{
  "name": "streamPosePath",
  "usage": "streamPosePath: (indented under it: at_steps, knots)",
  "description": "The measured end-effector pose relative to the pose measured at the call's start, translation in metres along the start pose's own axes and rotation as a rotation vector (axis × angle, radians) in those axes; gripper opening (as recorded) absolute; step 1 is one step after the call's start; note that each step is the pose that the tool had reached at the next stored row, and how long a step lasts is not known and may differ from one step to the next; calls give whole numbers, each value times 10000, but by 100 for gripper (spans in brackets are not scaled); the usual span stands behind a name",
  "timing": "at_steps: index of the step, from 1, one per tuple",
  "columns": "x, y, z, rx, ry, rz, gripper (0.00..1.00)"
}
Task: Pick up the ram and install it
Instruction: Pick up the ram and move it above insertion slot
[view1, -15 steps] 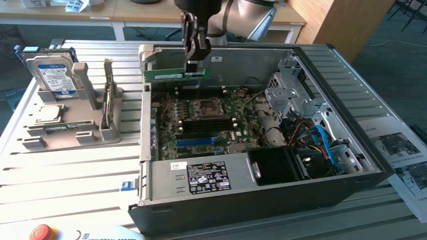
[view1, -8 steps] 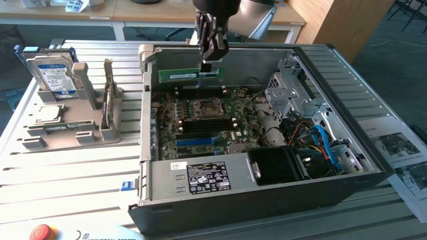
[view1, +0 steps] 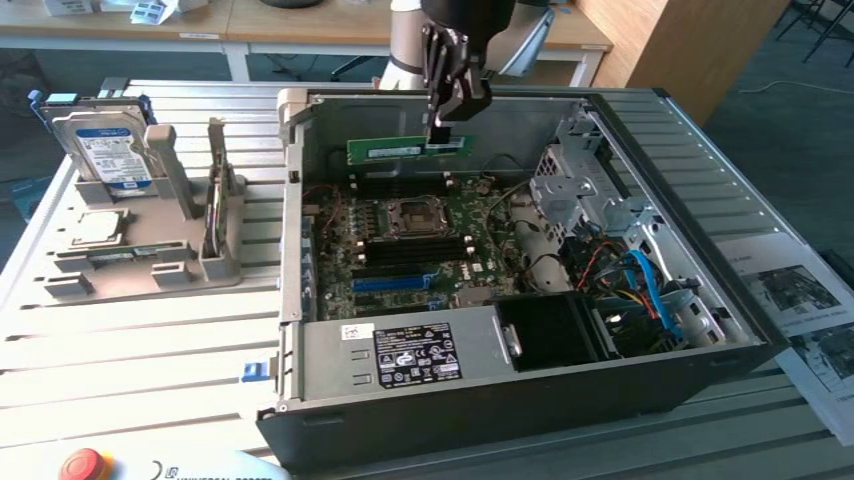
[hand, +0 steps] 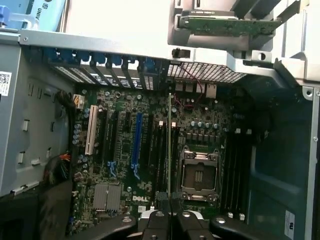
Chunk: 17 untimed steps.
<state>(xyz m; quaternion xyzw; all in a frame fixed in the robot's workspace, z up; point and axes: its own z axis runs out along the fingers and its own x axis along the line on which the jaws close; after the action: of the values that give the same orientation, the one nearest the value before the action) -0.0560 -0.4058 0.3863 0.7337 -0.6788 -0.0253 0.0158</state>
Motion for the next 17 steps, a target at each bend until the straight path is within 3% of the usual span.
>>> streamPosePath:
  at_steps: [5,10,17]
  knots:
    - [0,-3,1,2,-2,9,12]
    - [0,-5,3,10,-32,540,12]
    - [0,-5,8,11,-35,569,12]
